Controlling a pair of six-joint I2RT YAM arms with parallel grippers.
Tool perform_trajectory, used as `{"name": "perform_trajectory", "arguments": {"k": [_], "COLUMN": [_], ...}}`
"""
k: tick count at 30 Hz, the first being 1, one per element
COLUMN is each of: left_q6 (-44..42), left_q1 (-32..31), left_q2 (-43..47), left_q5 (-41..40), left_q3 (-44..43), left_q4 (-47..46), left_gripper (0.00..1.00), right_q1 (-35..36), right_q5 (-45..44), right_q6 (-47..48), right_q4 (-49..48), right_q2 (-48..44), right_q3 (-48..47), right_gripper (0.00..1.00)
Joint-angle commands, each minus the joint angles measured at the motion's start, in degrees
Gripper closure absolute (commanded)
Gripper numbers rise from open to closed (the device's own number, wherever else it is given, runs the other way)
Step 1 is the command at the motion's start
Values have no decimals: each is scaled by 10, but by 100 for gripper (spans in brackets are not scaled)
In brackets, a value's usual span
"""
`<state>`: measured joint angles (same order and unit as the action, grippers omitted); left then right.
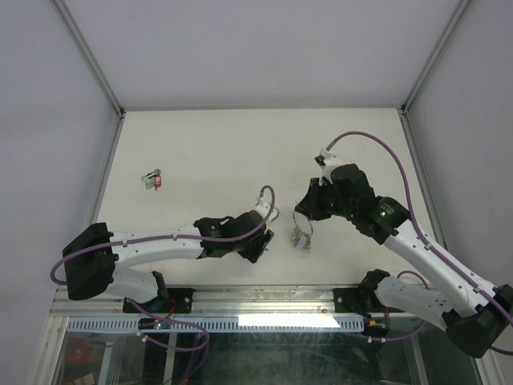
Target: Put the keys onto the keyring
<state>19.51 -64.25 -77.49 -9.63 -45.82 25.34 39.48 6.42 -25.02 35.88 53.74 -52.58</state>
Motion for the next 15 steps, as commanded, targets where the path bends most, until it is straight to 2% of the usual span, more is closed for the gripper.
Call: {"name": "perform_trajectory", "arguments": {"k": [1, 8, 15], "left_q6": [37, 37, 23], "left_q1": [-53, -85, -88], "left_q2": [-9, -77, -96], "left_q5": [-95, -166, -199], "left_q3": [-10, -37, -49], "left_q4": [-14, 6, 19], "left_gripper": [50, 53, 58], "right_q1": [-2, -3, -3], "right_q5": [3, 4, 4], "right_q6": [0, -1, 0], "right_q4": [-35, -34, -35], "right_q2": [-7, -8, -5], "right_q3": [0, 0, -1], "right_gripper": [100, 100, 100]}}
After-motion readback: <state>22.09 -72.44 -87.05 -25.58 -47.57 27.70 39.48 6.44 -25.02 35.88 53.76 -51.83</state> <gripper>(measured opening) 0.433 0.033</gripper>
